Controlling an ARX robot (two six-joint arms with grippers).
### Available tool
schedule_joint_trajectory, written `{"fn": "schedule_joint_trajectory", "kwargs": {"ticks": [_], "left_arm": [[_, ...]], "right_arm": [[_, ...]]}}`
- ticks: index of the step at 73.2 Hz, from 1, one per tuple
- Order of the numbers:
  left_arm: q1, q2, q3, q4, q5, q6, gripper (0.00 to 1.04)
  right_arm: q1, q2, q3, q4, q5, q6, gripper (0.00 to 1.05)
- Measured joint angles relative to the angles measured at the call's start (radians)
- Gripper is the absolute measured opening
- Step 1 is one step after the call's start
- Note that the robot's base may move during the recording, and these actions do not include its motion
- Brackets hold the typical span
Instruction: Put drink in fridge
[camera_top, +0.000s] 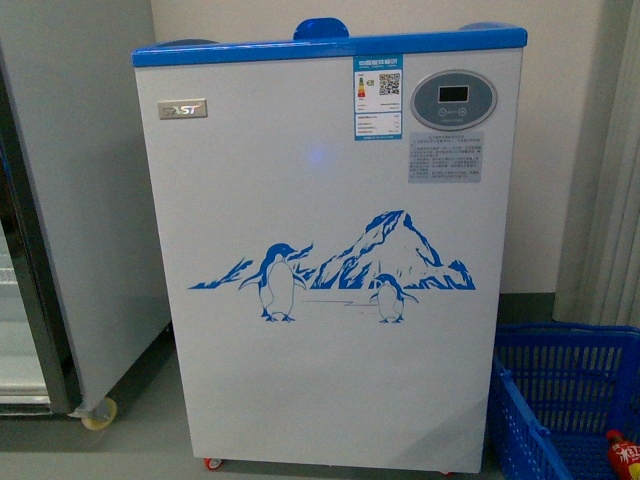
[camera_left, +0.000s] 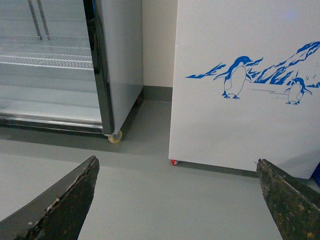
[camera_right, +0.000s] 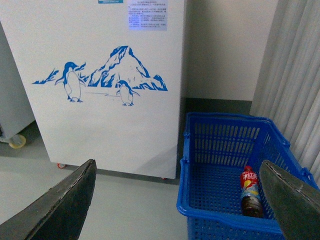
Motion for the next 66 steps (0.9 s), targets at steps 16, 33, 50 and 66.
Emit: {"fn": "schedule_joint_trajectory", "kwargs": {"ticks": [16,33,50,66], "left_arm": [[0.000,0.000,0.000,0.000,0.000,0.000,0.97],[0.000,0.000,0.000,0.000,0.000,0.000,0.97],[0.000,0.000,0.000,0.000,0.000,0.000,0.97],[0.000,0.000,0.000,0.000,0.000,0.000,0.97]], "right_arm": [[0.000,0.000,0.000,0.000,0.000,0.000,0.98],[0.000,0.000,0.000,0.000,0.000,0.000,0.98],[0.000,0.000,0.000,0.000,0.000,0.000,0.98],[0.000,0.000,0.000,0.000,0.000,0.000,0.98]]}}
